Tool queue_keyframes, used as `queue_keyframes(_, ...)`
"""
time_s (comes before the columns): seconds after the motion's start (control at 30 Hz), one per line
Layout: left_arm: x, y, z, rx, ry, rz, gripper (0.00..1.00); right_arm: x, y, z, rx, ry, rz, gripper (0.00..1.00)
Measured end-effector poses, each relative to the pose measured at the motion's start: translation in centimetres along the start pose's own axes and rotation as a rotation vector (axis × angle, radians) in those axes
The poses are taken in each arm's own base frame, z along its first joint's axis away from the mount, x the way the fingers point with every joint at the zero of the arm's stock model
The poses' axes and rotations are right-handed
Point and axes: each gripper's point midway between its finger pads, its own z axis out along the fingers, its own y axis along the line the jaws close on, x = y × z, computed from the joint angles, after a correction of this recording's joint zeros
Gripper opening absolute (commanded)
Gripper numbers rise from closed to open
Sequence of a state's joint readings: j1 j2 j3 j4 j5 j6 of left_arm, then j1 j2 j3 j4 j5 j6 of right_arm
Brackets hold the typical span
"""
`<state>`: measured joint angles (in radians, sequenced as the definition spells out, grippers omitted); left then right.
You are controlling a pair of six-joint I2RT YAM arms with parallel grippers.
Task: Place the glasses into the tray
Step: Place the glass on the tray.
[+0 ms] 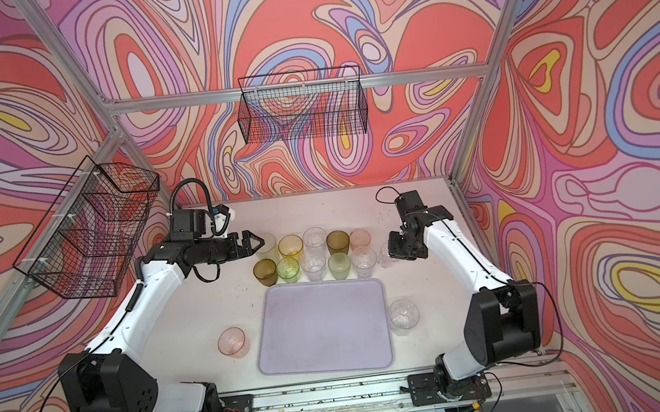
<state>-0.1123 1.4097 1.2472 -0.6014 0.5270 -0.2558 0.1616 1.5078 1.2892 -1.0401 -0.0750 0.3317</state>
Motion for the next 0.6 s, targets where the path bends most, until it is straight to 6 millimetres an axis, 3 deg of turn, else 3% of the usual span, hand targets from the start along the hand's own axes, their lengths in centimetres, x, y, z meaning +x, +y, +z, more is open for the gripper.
queue_keyframes(0.4, 0.0, 0.0, 0.0, 0.001, 0.0, -0.003, 0.94, 4.1, 1.3, 1.8, 0.001, 0.105, -0.064, 0.0)
queue_keyframes(0.6, 0.0, -0.1, 0.0, 0.007, 0.0, -0.003, 0.94, 4.6, 3.1, 3.0, -0.01, 0.117, -0.104, 0.0)
